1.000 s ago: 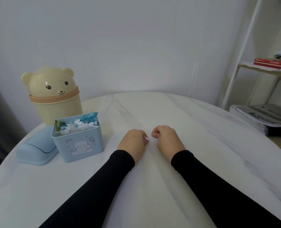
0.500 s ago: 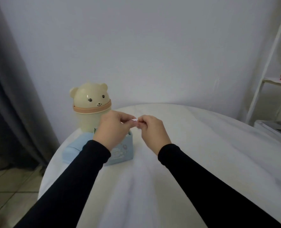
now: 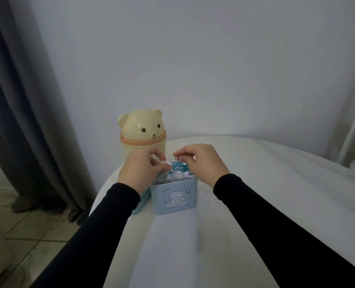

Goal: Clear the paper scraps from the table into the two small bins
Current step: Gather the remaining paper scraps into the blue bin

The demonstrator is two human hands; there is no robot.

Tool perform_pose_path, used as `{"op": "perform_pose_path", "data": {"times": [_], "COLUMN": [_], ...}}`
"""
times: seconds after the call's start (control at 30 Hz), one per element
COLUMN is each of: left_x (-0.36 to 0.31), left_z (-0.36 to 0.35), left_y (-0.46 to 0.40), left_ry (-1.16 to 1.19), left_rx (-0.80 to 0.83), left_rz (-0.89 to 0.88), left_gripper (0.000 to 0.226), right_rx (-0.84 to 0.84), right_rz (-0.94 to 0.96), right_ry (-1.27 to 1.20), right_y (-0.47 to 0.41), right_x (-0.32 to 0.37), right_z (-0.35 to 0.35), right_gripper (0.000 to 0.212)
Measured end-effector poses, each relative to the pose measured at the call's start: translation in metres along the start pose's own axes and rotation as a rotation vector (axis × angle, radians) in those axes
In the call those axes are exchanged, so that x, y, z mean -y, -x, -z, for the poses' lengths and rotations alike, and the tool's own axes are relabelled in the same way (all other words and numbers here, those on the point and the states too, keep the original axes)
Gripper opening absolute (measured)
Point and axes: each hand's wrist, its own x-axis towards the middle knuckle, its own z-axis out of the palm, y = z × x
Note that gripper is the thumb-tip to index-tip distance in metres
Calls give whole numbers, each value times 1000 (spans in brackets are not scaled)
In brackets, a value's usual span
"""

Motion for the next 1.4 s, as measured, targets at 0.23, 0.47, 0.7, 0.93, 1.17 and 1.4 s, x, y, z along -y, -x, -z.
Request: {"op": "perform_pose_path", "data": {"times": [0.23, 0.47, 0.7, 0.93, 1.17, 1.4], "left_x": [-1, 1, 6, 31, 30, 30], "left_z": [4, 1, 6, -15, -17, -18], "left_y": [5, 6, 5, 10, 16, 17], "left_ry": [-58, -47, -69, 27, 17, 104], "left_rx": [25, 1, 41, -46, -106, -139], "left_rz": [-9, -24, -82, -146, -240, -220], "left_gripper": [5, 12, 12, 25, 40, 65], "right_rx": [14, 53, -8, -277, -111, 8], "right_rz": [-30, -60, -25, -46, 8, -9], "right_ry": [34, 170, 209, 50, 271, 351], "right_y": [4, 5, 15, 49, 10, 12], "right_x": [0, 3, 0, -26, 0, -1], "right_z": [3, 8, 12, -3, 1, 3], "right_gripper": [6, 21, 19, 12, 16, 24]}}
